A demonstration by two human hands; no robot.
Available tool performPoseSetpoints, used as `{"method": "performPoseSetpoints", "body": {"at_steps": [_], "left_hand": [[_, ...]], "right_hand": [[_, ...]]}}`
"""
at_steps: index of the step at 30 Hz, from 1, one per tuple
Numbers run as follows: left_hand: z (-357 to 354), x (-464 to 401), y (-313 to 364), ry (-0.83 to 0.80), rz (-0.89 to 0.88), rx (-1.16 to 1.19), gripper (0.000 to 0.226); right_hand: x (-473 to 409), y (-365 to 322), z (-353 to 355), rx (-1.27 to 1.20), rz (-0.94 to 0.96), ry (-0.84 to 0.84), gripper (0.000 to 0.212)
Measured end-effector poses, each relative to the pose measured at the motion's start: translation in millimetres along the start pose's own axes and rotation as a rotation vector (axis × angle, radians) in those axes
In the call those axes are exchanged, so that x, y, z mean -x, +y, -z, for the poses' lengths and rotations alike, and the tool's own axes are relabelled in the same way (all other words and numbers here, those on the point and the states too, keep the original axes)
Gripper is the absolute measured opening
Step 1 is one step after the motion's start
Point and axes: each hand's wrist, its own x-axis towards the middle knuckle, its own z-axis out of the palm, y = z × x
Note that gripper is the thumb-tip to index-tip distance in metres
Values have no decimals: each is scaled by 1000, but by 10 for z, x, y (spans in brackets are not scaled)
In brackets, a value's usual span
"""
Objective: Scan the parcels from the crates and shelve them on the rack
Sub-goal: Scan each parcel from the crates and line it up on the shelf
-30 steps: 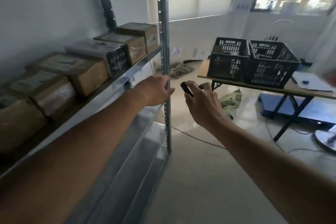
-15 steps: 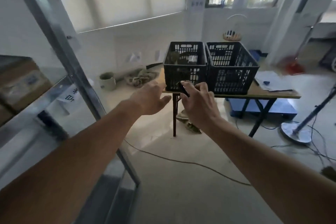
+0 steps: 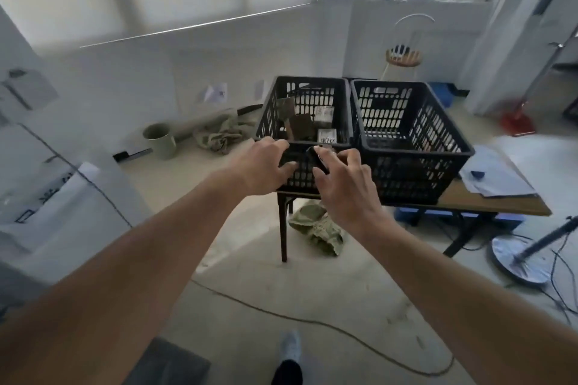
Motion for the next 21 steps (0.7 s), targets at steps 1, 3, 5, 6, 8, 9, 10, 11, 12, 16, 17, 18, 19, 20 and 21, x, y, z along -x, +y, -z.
{"method": "performPoseSetpoints", "body": {"at_steps": [1, 3, 5, 6, 8, 9, 10, 11, 12, 16, 17, 18, 19, 20, 21], "left_hand": [[-35, -240, -50, -9, 2, 18, 52], [-82, -717, -171, -20, -8, 48, 53], [-68, -1176, -287, -29, -11, 70, 57], [-60, -1390, -348, -22, -12, 74, 59], [-41, -1786, -464, -28, -1, 75, 61], [-34, -1961, -510, -35, 8, 77, 61], [-39, -2126, -553, -41, 12, 77, 62], [-53, -2291, -598, -50, 16, 77, 62], [-72, -2452, -643, -63, 19, 76, 62], [-185, -3080, -794, -99, 58, 70, 62], [-225, -3228, -824, -110, 72, 70, 62], [-278, -3376, -857, -121, 86, 68, 62], [-336, -3523, -890, -132, 100, 67, 62], [-403, -3674, -920, -147, 115, 67, 63], [-469, -3821, -943, -162, 134, 69, 63]], "right_hand": [[-215, 56, -80, 4, -7, -4, 52], [-654, 139, -212, 22, -23, -6, 51], [-1115, 231, -340, 18, -47, -18, 51], [-1333, 277, -398, 3, -51, -25, 50], [-1740, 369, -507, -36, -58, -37, 49], [-1925, 414, -552, -52, -70, -45, 49], [-2094, 460, -603, -66, -78, -52, 48], [-2253, 501, -651, -75, -85, -62, 48], [-2405, 547, -702, -85, -92, -71, 48], [-3000, 760, -929, -92, -114, -116, 48], [-3142, 825, -995, -93, -120, -134, 48], [-3285, 894, -1066, -99, -122, -151, 49], [-3422, 970, -1135, -108, -127, -167, 49], [-3564, 1053, -1211, -118, -131, -183, 49], [-3703, 1136, -1280, -128, -137, -201, 49]]}}
